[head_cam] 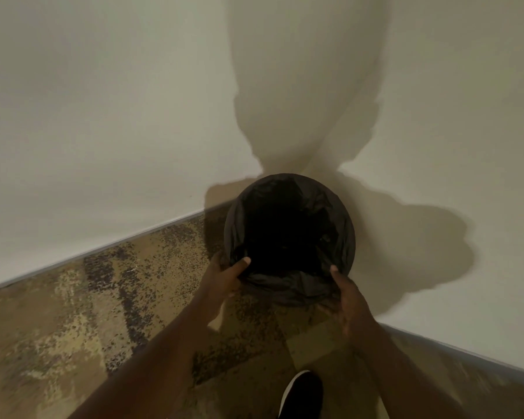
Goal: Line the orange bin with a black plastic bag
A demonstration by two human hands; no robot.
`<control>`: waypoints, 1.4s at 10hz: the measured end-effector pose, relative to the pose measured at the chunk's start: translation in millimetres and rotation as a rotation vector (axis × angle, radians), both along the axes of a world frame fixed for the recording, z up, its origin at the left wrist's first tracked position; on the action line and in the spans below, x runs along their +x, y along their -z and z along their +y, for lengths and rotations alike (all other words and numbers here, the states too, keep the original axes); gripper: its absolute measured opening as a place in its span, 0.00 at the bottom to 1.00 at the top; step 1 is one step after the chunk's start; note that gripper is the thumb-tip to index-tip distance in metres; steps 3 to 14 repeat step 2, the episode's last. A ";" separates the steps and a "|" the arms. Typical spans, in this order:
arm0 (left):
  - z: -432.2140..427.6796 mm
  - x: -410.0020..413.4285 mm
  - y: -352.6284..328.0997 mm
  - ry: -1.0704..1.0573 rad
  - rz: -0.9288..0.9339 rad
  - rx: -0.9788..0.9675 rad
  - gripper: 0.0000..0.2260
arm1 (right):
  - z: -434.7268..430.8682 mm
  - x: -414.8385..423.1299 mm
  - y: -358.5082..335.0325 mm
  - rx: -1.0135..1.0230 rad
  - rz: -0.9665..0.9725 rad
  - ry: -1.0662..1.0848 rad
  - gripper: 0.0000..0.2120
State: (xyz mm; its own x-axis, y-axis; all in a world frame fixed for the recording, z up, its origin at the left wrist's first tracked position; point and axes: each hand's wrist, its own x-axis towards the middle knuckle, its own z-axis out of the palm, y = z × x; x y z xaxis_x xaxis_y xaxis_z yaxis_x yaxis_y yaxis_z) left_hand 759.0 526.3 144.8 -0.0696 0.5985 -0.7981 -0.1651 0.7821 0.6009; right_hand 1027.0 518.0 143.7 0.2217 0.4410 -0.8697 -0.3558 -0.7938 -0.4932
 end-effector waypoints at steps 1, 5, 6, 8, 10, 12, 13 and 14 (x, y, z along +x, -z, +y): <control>-9.0 -16.8 -26.4 -0.028 0.010 -0.037 0.44 | -10.4 -5.8 -29.9 -0.001 -0.026 -0.044 0.57; -16.7 -33.8 -61.9 -0.002 0.047 -0.016 0.34 | -14.7 -20.1 -67.0 0.006 -0.034 -0.070 0.50; -16.7 -33.8 -61.9 -0.002 0.047 -0.016 0.34 | -14.7 -20.1 -67.0 0.006 -0.034 -0.070 0.50; -16.7 -33.8 -61.9 -0.002 0.047 -0.016 0.34 | -14.7 -20.1 -67.0 0.006 -0.034 -0.070 0.50; -16.7 -33.8 -61.9 -0.002 0.047 -0.016 0.34 | -14.7 -20.1 -67.0 0.006 -0.034 -0.070 0.50; -16.7 -33.8 -61.9 -0.002 0.047 -0.016 0.34 | -14.7 -20.1 -67.0 0.006 -0.034 -0.070 0.50; -16.7 -33.8 -61.9 -0.002 0.047 -0.016 0.34 | -14.7 -20.1 -67.0 0.006 -0.034 -0.070 0.50; -16.7 -33.8 -61.9 -0.002 0.047 -0.016 0.34 | -14.7 -20.1 -67.0 0.006 -0.034 -0.070 0.50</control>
